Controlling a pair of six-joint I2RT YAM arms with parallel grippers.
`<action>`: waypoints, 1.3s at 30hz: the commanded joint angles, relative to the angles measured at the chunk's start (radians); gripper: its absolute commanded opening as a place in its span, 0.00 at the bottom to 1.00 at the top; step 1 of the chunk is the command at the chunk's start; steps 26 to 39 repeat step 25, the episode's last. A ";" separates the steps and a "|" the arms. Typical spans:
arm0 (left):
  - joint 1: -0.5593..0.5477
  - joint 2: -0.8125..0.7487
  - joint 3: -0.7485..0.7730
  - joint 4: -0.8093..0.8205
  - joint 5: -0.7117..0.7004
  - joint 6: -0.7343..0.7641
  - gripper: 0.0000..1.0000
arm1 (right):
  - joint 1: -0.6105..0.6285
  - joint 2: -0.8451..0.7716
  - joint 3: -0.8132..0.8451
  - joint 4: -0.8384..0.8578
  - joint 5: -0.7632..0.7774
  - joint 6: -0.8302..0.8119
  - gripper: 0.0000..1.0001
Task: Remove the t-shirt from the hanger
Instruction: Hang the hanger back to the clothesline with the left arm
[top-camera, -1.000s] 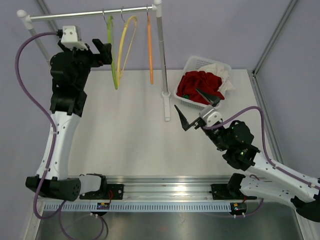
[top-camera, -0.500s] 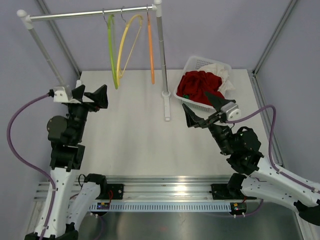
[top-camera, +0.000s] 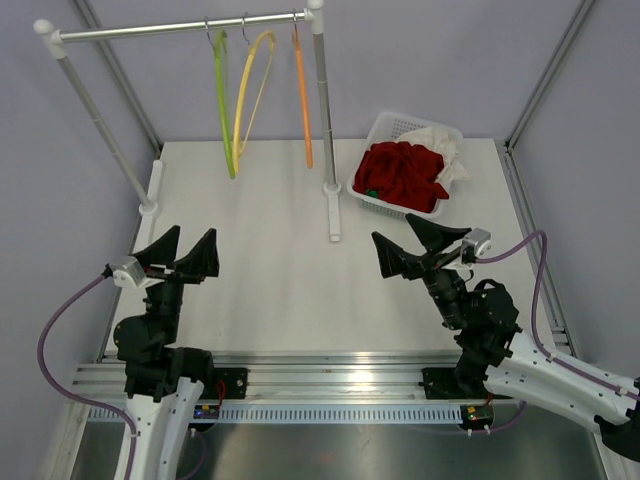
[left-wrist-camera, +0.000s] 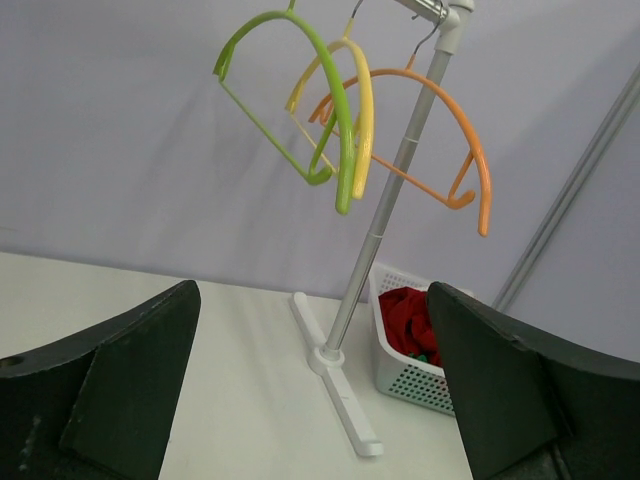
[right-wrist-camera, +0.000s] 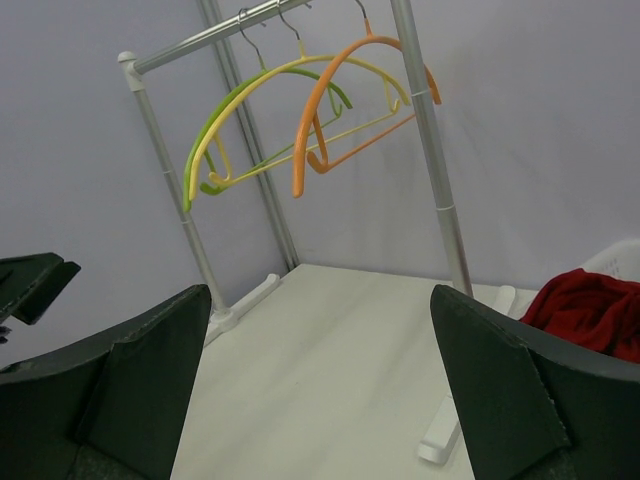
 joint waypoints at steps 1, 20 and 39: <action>-0.004 -0.064 -0.073 0.107 -0.012 -0.058 0.99 | 0.001 0.008 0.039 0.013 0.025 -0.002 0.99; -0.004 -0.047 -0.132 0.140 -0.018 -0.054 0.99 | 0.001 0.059 -0.082 0.189 0.080 -0.215 0.99; -0.004 -0.047 -0.124 0.126 -0.018 -0.055 0.99 | 0.001 0.093 -0.056 0.160 0.074 -0.188 0.99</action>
